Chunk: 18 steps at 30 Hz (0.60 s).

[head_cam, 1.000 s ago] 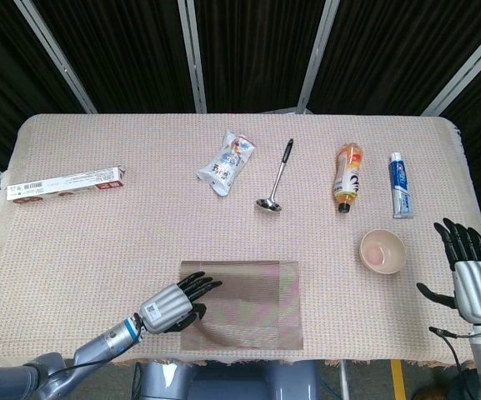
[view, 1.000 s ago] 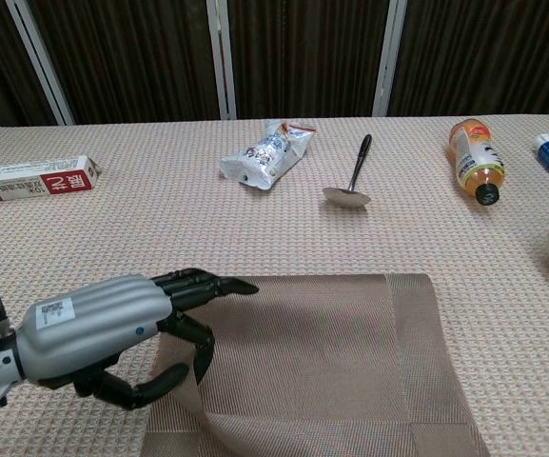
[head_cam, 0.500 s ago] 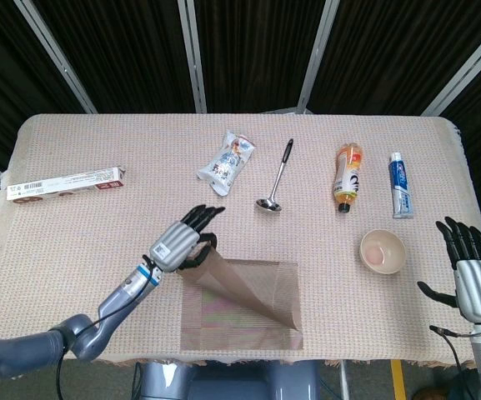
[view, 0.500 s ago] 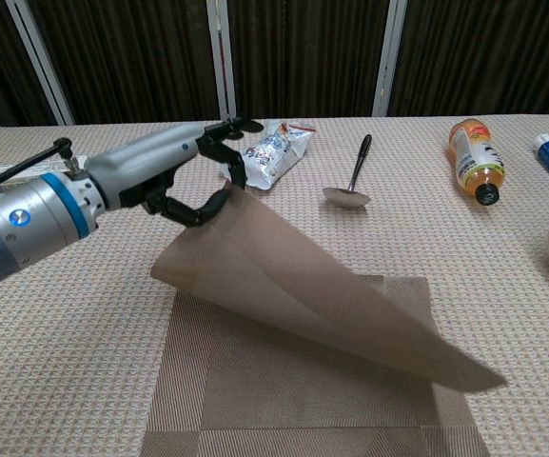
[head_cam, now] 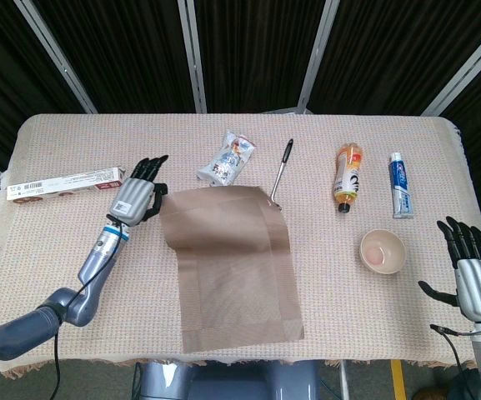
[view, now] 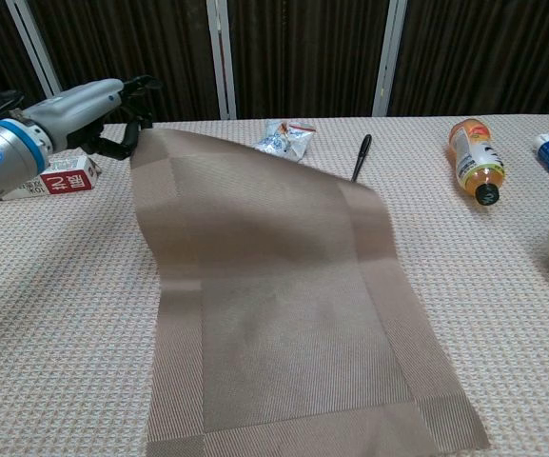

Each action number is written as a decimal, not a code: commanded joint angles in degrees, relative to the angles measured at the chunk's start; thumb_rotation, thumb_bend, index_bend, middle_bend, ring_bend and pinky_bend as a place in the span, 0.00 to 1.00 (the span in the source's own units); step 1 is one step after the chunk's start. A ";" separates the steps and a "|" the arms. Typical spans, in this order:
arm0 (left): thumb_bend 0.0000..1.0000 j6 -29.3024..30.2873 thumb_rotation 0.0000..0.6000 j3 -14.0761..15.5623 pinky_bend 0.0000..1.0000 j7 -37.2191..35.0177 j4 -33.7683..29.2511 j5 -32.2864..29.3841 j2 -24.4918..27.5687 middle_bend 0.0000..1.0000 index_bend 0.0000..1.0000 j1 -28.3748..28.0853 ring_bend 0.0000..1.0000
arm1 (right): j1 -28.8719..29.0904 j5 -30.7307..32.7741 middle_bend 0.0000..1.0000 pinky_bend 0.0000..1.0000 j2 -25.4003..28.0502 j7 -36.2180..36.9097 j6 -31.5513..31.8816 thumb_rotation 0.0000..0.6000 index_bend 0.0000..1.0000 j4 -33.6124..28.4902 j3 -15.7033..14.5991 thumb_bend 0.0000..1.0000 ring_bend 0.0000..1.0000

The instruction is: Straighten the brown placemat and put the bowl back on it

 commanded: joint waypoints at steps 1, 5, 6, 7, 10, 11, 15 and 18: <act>0.58 0.05 1.00 1.11 0.00 -2.13 2.48 -0.88 1.61 0.00 0.67 1.99 0.00 | 0.04 -0.01 0.00 0.00 -0.06 -0.03 -0.13 1.00 0.00 0.00 -0.05 0.00 0.00; 0.55 1.05 1.00 3.06 0.00 -4.50 4.03 -0.51 3.27 0.00 0.61 4.66 0.00 | 0.16 -0.16 0.00 0.00 -0.23 -0.36 -0.39 1.00 0.00 -0.02 -0.20 0.00 0.00; 0.43 1.43 1.00 3.60 0.00 -5.06 4.17 -0.33 3.68 0.00 0.45 5.37 0.00 | 0.19 -0.22 0.00 0.00 -0.27 -0.45 -0.45 1.00 0.00 -0.05 -0.25 0.00 0.00; 0.29 1.65 1.00 4.17 0.00 -5.49 4.18 -0.22 4.16 0.00 0.28 6.12 0.00 | 0.22 -0.29 0.00 0.00 -0.31 -0.52 -0.52 1.00 0.00 -0.09 -0.31 0.00 0.00; 0.00 2.09 1.00 5.51 0.00 -4.73 2.90 -0.64 6.39 0.00 0.00 8.37 0.00 | 0.33 -0.63 0.00 0.00 -0.43 -0.83 -0.72 1.00 0.00 -0.18 -0.53 0.00 0.00; 0.00 3.40 1.00 5.35 0.00 -4.31 1.70 -0.98 7.23 0.00 0.00 9.29 0.00 | 0.37 -0.79 0.00 0.00 -0.48 -0.93 -0.76 1.00 0.00 -0.21 -0.61 0.00 0.00; 0.00 9.38 1.00 5.26 0.00 -2.75 -3.90 -0.83 10.87 0.00 0.00 12.78 0.00 | 0.64 -1.83 0.00 0.00 -0.58 -1.06 -0.93 1.00 0.00 -0.42 -0.98 0.00 0.00; 0.00 13.49 1.00 5.52 0.00 -0.38 -10.27 -0.55 14.83 0.00 0.00 15.49 0.00 | 1.26 -4.13 0.00 0.00 -0.83 -1.45 -1.25 1.00 0.00 -0.32 -1.75 0.00 0.00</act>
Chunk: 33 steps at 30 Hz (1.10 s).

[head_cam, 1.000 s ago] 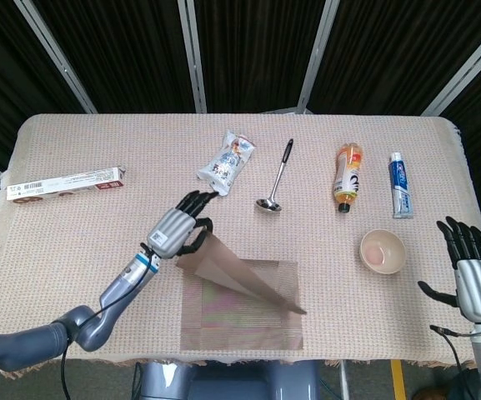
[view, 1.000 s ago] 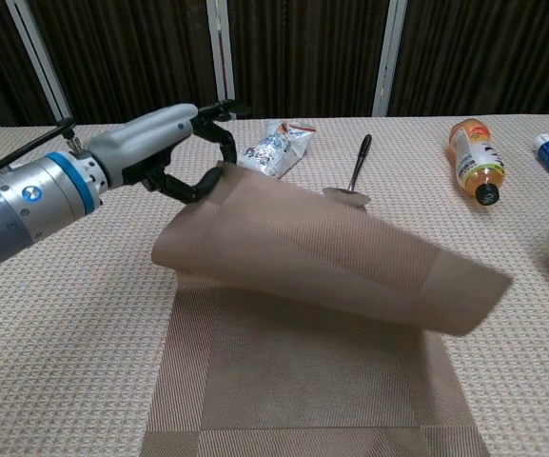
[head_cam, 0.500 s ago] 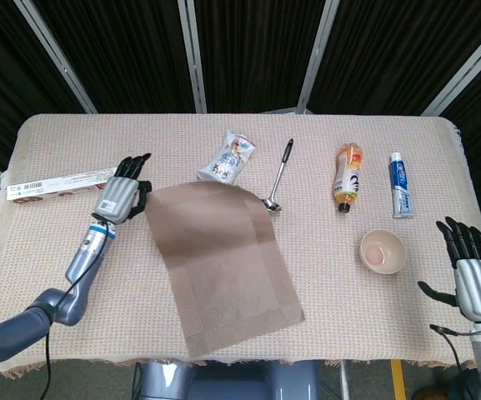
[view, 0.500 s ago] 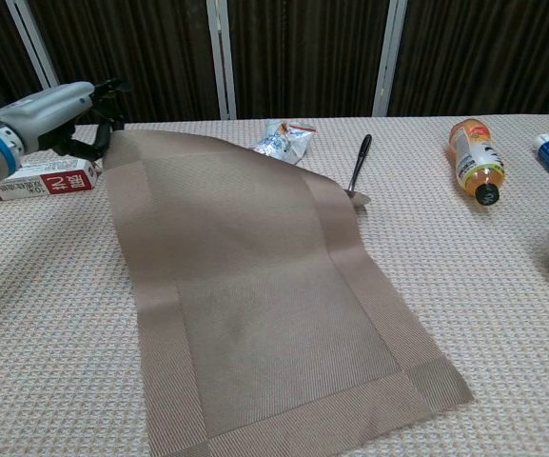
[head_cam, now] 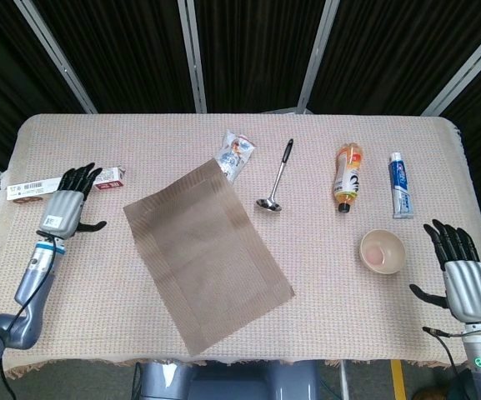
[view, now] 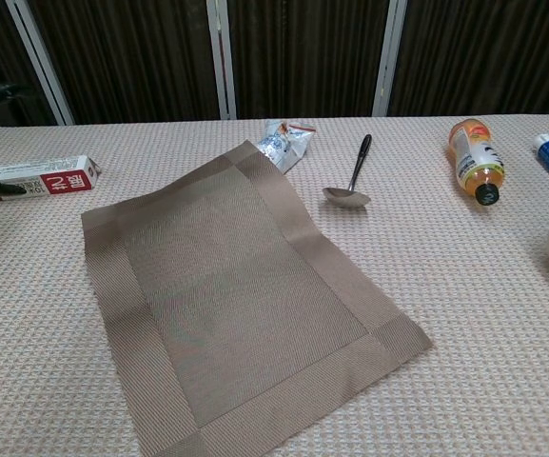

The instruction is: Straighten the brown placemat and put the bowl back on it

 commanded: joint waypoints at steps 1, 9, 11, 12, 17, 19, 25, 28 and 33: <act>0.00 6.35 1.00 0.42 0.00 4.01 -9.82 0.24 6.45 0.00 0.00 4.65 0.00 | 0.83 -2.98 0.00 0.00 -0.34 -0.70 -0.46 1.00 0.00 0.17 -1.07 0.00 0.00; 0.00 14.33 1.00 3.06 0.00 22.33 -34.39 -2.18 19.25 0.00 0.00 12.27 0.00 | 7.48 -13.82 0.00 0.00 -1.57 -3.47 -6.98 1.00 0.01 1.64 -3.82 0.00 0.00; 0.00 16.19 1.00 3.54 0.00 25.78 -38.75 -2.90 20.82 0.00 0.00 13.75 0.00 | 9.87 -15.84 0.00 0.00 -2.24 -2.94 -9.64 1.00 0.03 2.37 -4.21 0.00 0.00; 0.00 17.65 1.00 4.08 0.00 27.60 -41.41 -2.95 21.72 0.00 0.00 14.88 0.00 | 12.01 -17.36 0.00 0.00 -3.09 -2.43 -12.01 1.00 0.05 3.08 -4.43 0.00 0.00; 0.00 21.31 1.00 5.45 0.00 30.62 -45.51 -1.90 23.59 0.00 0.00 17.59 0.00 | 17.61 -20.81 0.00 0.00 -7.00 -1.68 -17.13 1.00 0.07 5.84 -4.29 0.00 0.00; 0.00 22.21 1.00 5.72 0.00 30.47 -46.24 -1.59 23.99 0.00 0.00 18.45 0.00 | 19.82 -21.64 0.00 0.00 -9.34 -1.88 -19.32 1.00 0.08 7.68 -4.23 0.00 0.00; 0.00 21.75 1.00 5.98 0.00 29.60 -45.63 -1.17 24.42 0.00 0.00 18.91 0.00 | 23.78 -22.34 0.00 0.00 -15.16 -2.74 -23.43 1.00 0.11 12.83 -4.16 0.01 0.00; 0.00 21.43 1.00 5.81 0.00 28.66 -45.16 -0.95 24.74 0.00 0.00 18.94 0.00 | 25.20 -22.01 0.00 0.00 -18.94 -2.21 -24.96 1.00 0.12 16.85 -4.43 0.01 0.00; 0.00 20.69 1.00 5.61 0.00 27.39 -44.48 -0.80 25.17 0.00 0.00 19.03 0.00 | 26.15 -22.29 0.00 0.00 -22.35 -2.31 -25.07 1.00 0.12 20.95 -5.81 0.01 0.00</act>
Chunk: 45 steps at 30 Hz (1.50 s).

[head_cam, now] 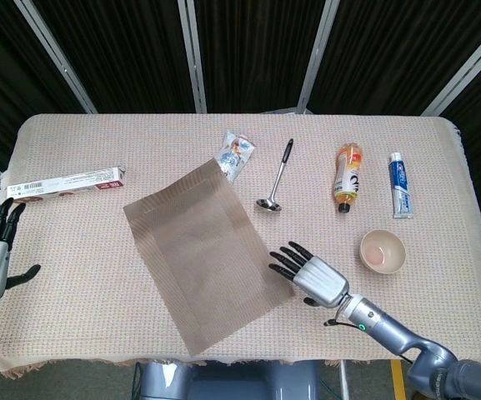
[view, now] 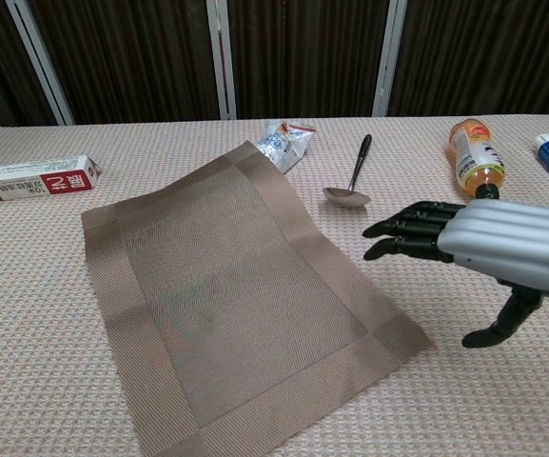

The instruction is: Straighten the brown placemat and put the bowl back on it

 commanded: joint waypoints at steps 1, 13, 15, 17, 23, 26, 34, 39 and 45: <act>0.00 -0.68 1.00 -0.15 0.00 -0.64 0.37 -0.08 0.25 0.00 0.00 -0.01 0.00 | 1.06 -0.23 0.00 0.00 -2.61 -0.19 -0.35 1.00 0.12 2.97 -1.23 0.01 0.00; 0.00 -1.99 1.00 -0.34 0.00 -1.33 0.67 0.22 0.22 0.00 0.00 -0.06 0.00 | 1.75 0.40 0.00 0.00 -5.35 -0.40 0.82 1.00 0.13 6.22 -2.78 0.01 0.00; 0.00 -2.19 1.00 -0.38 0.00 -1.12 0.73 0.21 0.08 0.00 0.00 -0.09 0.00 | 2.02 0.62 0.00 0.00 -5.72 -0.44 1.04 1.00 0.14 6.41 -2.80 0.01 0.00; 0.00 -2.35 1.00 -0.42 0.00 -1.00 0.75 0.16 -0.05 0.00 0.00 -0.10 0.00 | 2.24 0.83 0.00 0.00 -5.99 -0.59 1.10 1.00 0.14 6.52 -2.79 0.01 0.00; 0.00 -2.98 1.00 -0.55 0.00 -0.77 0.75 0.00 -0.36 0.00 0.00 -0.16 0.00 | 3.06 2.21 0.00 0.00 -7.55 -1.42 0.49 1.00 0.14 6.93 -2.43 0.01 0.00; 0.00 -3.23 1.00 -0.62 0.00 -0.87 0.76 -0.16 -0.36 0.00 0.00 -0.16 0.00 | 3.32 2.78 0.00 0.00 -8.23 -1.77 0.30 1.00 0.14 6.96 -2.20 0.01 0.00; 0.00 -3.46 1.00 -0.78 0.00 -1.43 0.67 0.07 -0.12 0.00 0.00 -0.04 0.00 | 4.12 4.09 0.00 0.00 -10.19 -3.02 -0.10 1.00 0.14 7.28 -1.78 0.02 0.00; 0.00 -3.66 1.00 -0.91 0.00 -1.82 0.65 0.13 0.10 0.00 0.00 0.05 0.00 | 4.35 5.80 0.00 0.00 -11.14 -2.89 0.79 1.00 0.15 6.92 -0.62 0.04 0.00; 0.00 -3.88 1.00 -0.96 0.00 -2.04 0.58 0.30 0.23 0.00 0.00 0.13 0.00 | 4.86 7.15 0.00 0.00 -11.03 -2.59 1.17 1.00 0.16 5.87 0.19 0.09 0.00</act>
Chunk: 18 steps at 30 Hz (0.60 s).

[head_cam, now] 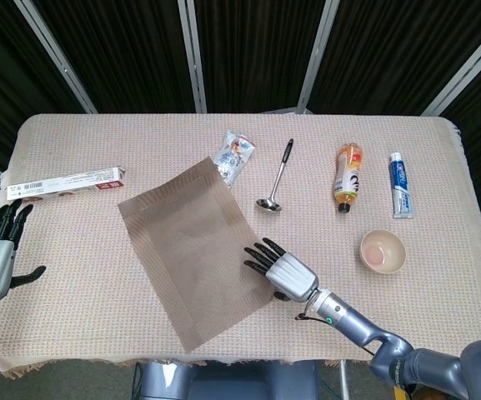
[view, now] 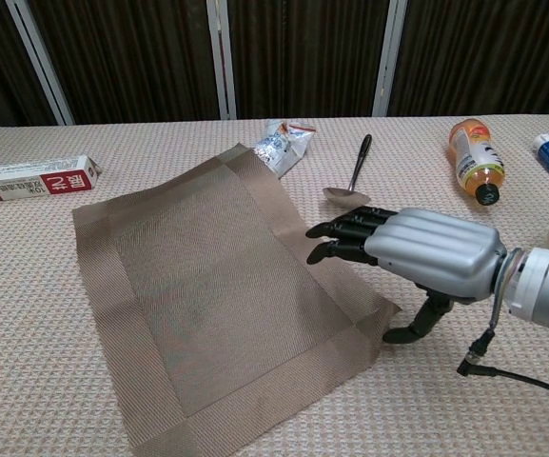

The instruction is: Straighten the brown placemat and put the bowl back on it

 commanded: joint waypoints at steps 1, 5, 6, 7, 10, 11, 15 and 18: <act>0.00 -0.12 1.00 0.01 0.00 -0.02 -0.04 0.07 0.03 0.00 0.00 0.01 0.00 | 0.25 0.25 0.00 0.00 0.09 -0.10 0.08 1.00 0.16 -0.09 0.00 0.10 0.00; 0.00 -0.19 1.00 0.00 0.00 -0.06 -0.13 0.21 0.09 0.00 0.00 0.08 0.00 | 0.46 -0.37 0.00 0.00 0.14 -0.65 0.33 1.00 0.17 1.00 -0.94 0.10 0.00; 0.00 -0.20 1.00 0.01 0.00 -0.05 -0.14 0.23 0.09 0.00 0.00 0.08 0.00 | 0.48 -0.55 0.00 0.00 0.11 -0.69 0.42 1.00 0.17 1.25 -1.12 0.10 0.00; 0.00 -0.24 1.00 0.04 0.00 -0.03 -0.15 0.29 0.10 0.00 0.00 0.09 0.00 | 0.49 -0.88 0.00 0.00 0.01 -0.73 0.65 1.00 0.17 1.80 -1.46 0.10 0.00; 0.00 -0.27 1.00 0.03 0.00 0.00 -0.20 0.41 0.06 0.00 0.00 0.10 0.00 | 0.53 -1.73 0.00 0.00 -0.55 -0.77 1.42 1.00 0.18 3.45 -2.15 0.10 0.00; 0.00 -0.27 1.00 0.03 0.00 0.03 -0.21 0.44 0.05 0.00 0.00 0.10 0.00 | 0.58 -1.98 0.00 0.00 -0.72 -0.88 1.64 1.00 0.18 3.89 -2.26 0.10 0.00; 0.00 -0.27 1.00 0.05 0.00 0.05 -0.33 0.51 0.04 0.00 0.00 0.16 0.00 | 1.16 -4.12 0.00 0.00 -1.84 -2.03 2.99 1.00 0.19 7.09 -3.15 0.10 0.00; 0.00 -0.26 1.00 0.03 0.00 0.13 -0.31 0.54 0.03 0.00 0.00 0.21 0.00 | 1.31 -5.44 0.00 0.00 -2.74 -2.02 4.28 1.00 0.21 9.36 -3.94 0.14 0.00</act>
